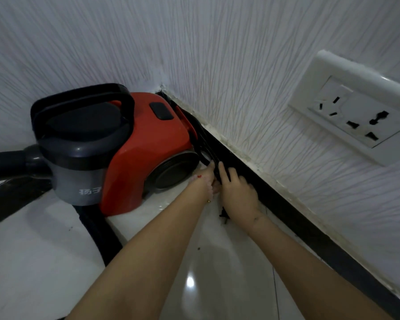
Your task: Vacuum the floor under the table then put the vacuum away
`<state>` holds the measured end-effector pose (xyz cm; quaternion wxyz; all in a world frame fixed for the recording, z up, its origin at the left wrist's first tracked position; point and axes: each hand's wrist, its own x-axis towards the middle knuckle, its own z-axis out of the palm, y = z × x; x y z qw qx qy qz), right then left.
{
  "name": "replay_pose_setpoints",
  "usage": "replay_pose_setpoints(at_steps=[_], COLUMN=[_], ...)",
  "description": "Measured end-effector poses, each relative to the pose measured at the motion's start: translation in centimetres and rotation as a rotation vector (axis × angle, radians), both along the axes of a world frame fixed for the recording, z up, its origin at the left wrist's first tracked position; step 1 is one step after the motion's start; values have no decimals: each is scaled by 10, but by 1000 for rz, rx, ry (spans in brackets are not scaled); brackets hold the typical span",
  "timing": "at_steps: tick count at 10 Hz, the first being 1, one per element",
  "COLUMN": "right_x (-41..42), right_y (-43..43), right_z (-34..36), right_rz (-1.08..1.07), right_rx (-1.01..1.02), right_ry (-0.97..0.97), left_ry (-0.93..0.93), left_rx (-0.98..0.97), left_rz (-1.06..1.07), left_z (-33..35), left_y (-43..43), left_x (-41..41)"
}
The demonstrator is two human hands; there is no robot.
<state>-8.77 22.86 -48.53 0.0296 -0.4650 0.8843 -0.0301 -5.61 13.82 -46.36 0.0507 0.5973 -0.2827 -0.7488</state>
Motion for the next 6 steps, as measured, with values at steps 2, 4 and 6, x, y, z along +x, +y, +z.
replay_pose_setpoints(at_steps=[2, 4, 6], right_x=[-2, -7, 13], right_y=[-16, -5, 35], right_z=[-10, 16, 108], right_rz=[38, 59, -2], right_rx=[-24, -76, -36], right_ry=[88, -629, -657], left_ry=[121, 160, 46], left_rx=[-134, -184, -133], left_rz=[-56, -145, -260], left_z=[-5, -2, 46], left_y=[20, 20, 22], left_x=[21, 40, 81])
